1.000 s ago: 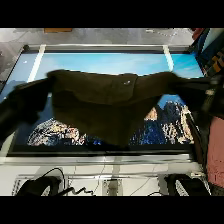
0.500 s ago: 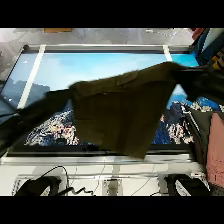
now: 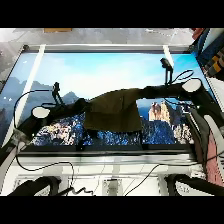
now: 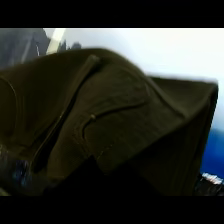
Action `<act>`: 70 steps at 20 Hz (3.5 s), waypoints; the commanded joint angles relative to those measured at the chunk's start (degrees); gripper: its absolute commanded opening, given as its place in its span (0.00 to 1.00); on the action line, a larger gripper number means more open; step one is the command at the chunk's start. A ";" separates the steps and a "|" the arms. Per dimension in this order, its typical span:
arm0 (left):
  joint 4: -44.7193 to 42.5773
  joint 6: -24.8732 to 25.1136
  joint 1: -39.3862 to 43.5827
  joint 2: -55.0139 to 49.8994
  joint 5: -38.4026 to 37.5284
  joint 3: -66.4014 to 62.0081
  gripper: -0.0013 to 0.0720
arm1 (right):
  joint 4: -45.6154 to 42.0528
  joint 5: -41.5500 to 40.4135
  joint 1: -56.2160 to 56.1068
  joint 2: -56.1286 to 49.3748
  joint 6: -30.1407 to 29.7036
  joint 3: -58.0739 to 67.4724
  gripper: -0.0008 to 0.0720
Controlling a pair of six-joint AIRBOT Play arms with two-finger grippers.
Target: Fold the clothes and pants, and hang the long-sleeved shirts on hangers.
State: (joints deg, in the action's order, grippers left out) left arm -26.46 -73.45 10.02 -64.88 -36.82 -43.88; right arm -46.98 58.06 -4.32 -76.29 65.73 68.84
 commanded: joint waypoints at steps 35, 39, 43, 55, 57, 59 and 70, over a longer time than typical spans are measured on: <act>-15.54 1.51 -8.59 -10.19 -26.77 0.09 0.92 | 0.76 18.36 10.91 -26.49 4.42 6.25 0.97; -15.54 1.51 -8.59 -10.19 -26.75 0.09 0.92 | -1.22 10.36 7.04 -29.31 7.65 6.27 0.96; -15.54 1.51 -8.59 -10.19 -25.92 0.09 0.92 | -1.25 12.90 2.99 -30.69 6.38 6.25 0.95; -15.61 5.57 -9.09 -10.16 -22.73 -1.73 0.79 | -3.30 11.26 -6.05 -29.22 -5.84 11.50 0.04; -16.00 7.17 -9.88 -9.68 -22.77 -4.72 0.70 | -7.96 10.21 -5.27 -25.97 -4.63 14.86 0.04; -19.17 8.37 -10.27 -8.35 -23.23 -8.79 0.66 | -14.32 7.72 -3.58 -21.31 -0.79 17.64 0.04; -41.27 8.33 -10.25 11.61 -23.67 -19.45 0.58 | -39.65 16.24 24.44 7.48 27.93 19.80 0.04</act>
State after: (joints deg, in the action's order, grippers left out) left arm -64.69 -65.23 -0.16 -58.52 -62.17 -62.50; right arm -81.12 70.26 11.84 -75.72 85.30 88.40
